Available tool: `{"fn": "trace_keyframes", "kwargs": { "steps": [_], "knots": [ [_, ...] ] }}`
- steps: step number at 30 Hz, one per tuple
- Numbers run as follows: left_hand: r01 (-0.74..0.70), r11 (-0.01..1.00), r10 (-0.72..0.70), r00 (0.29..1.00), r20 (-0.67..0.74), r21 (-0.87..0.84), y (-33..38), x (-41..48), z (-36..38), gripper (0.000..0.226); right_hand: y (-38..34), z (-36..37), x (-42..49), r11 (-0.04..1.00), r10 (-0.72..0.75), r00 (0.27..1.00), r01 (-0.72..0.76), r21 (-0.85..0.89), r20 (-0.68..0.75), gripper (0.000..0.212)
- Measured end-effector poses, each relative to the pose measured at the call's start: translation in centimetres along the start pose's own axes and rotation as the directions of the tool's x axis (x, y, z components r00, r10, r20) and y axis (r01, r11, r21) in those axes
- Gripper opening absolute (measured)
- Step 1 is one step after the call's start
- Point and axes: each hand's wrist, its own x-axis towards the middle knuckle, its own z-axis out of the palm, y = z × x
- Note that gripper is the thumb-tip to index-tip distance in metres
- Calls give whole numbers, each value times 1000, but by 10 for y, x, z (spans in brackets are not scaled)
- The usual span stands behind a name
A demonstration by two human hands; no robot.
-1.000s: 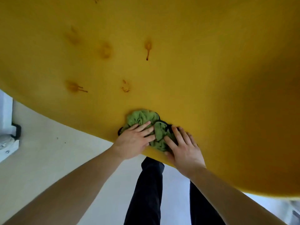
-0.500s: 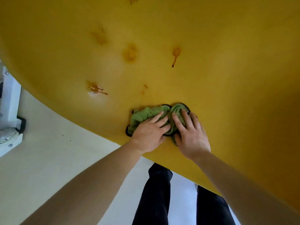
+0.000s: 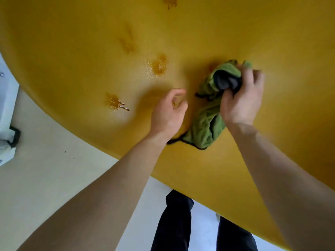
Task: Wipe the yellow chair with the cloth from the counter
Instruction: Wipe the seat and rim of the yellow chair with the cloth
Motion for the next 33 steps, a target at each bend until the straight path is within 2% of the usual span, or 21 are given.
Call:
{"fn": "trace_keyframes", "kwargs": {
  "steps": [2,5,8,10,12,14,15,16,17,19,20,21,23,24,25,27,29,30,31,32,33],
  "knots": [
    [-84,991,100,982,-163,105,-13,-3,-13,20,-3,5,34,976,-46,998,38,-213,-35,63],
    [-135,936,230,934,-275,324,-38,-9,-38,19,2,39,42,866,-165,938,285,-411,305,72],
    [-137,843,331,894,-301,521,-58,-12,-57,20,12,80,-16,787,-287,817,499,-363,500,69],
    [-153,768,367,901,-232,622,-68,-14,-63,22,22,86,-81,735,-357,732,603,-309,580,64],
    [-162,686,365,920,-144,709,-75,-19,-67,23,35,76,-126,599,-498,536,781,-176,682,60],
    [-178,616,380,921,-92,767,-80,-25,-73,23,54,65,-115,375,-622,259,927,-9,739,63],
    [-174,590,392,916,-91,788,-81,-27,-78,23,61,64,-91,291,-649,202,957,-6,734,66],
    [-160,567,404,909,-103,808,-81,-28,-84,24,65,67,-65,267,-670,235,961,-67,704,68],
    [-141,547,415,902,-121,825,-79,-27,-90,25,64,69,-38,333,-662,359,927,-171,658,66],
    [-93,515,438,883,-168,852,-74,-24,-103,30,49,79,0,607,-537,727,685,-403,428,57],
    [-71,493,456,870,-187,867,-71,-22,-109,33,35,89,2,742,-410,865,501,-445,291,55],
    [-51,473,471,858,-203,880,-66,-20,-115,37,19,101,-9,838,-275,939,340,-427,209,54],
    [-12,450,494,836,-238,893,-58,-19,-127,44,-11,124,-60,919,-160,968,217,-328,194,57],
    [9,446,503,824,-259,895,-54,-19,-135,47,-22,130,-93,914,-211,944,283,-291,255,60],
    [29,444,511,813,-280,895,-50,-19,-143,50,-30,131,-127,875,-312,881,412,-256,355,64],
    [49,440,537,786,-306,897,-43,-20,-158,53,-29,117,-173,728,-525,653,677,-111,545,64],
    [30,432,587,749,-306,901,-38,-24,-172,53,-11,106,-154,535,-667,419,845,5,616,65],
    [13,435,619,722,-310,900,-38,-27,-178,53,-2,104,-134,477,-683,386,879,-22,620,65],
    [-2,444,648,691,-320,896,-38,-28,-185,54,5,105,-112,500,-654,440,862,-86,615,63],
    [-14,469,664,665,-343,883,-40,-29,-192,56,8,106,-93,609,-557,574,773,-174,600,61],
    [-18,514,659,648,-382,857,-42,-30,-197,61,5,107,-78,763,-390,748,589,-266,538,58]
  ]
}}
